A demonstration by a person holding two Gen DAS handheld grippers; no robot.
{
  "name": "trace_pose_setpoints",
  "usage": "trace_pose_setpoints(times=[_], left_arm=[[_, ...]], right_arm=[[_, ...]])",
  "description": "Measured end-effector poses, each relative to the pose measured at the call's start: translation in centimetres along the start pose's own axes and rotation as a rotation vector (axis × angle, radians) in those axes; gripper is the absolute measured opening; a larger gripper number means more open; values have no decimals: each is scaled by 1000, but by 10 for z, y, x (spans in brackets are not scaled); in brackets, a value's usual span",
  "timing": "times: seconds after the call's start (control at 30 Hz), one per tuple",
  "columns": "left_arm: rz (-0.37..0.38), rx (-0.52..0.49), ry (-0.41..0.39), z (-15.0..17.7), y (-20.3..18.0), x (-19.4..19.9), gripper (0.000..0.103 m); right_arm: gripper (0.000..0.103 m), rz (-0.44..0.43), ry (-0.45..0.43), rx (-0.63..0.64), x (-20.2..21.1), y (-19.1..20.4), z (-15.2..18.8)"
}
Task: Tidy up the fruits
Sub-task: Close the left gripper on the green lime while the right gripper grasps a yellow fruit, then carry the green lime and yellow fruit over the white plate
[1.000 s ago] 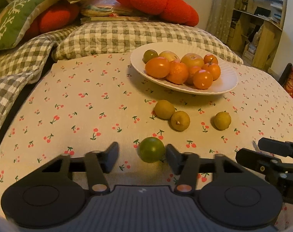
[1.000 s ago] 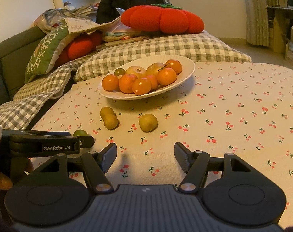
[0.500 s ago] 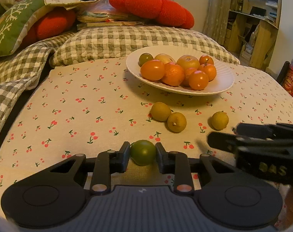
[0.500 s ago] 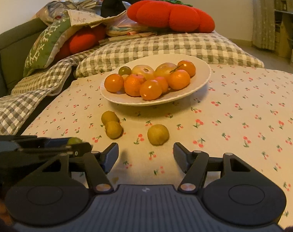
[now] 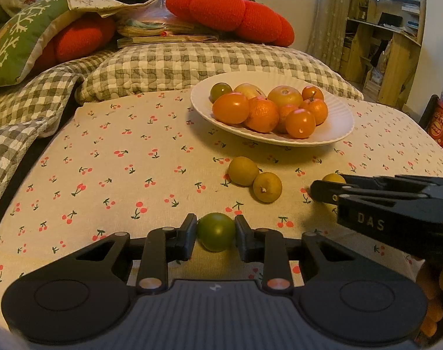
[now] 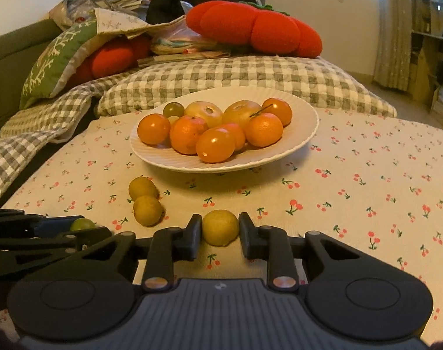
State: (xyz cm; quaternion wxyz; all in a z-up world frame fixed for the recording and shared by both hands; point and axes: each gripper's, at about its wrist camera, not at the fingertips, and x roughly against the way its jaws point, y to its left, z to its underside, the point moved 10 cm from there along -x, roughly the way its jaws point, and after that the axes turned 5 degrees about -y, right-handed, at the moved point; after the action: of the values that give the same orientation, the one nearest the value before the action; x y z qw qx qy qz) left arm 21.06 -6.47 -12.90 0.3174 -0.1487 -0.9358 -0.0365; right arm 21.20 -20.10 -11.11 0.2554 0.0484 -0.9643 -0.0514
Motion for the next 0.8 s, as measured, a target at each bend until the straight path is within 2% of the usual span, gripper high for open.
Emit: trace_pose_setpoints(times=[0.43,0.57,0.7,0.8], left_arm=[[8,45,21,-2,5,-2,23],[9,90,25,-7,12,-3,23],[21,179,-11,-30,28,1,23],[27,219,-51,-58,37,-1,23]], right_arm=[[24,-9,7,-13,4,-2,2],[24,-12,-3,-35,4,-7,-1],[24,-13,-21,-60,7,-20,-6],[24,-6,-44,-37,9,-31,-17]])
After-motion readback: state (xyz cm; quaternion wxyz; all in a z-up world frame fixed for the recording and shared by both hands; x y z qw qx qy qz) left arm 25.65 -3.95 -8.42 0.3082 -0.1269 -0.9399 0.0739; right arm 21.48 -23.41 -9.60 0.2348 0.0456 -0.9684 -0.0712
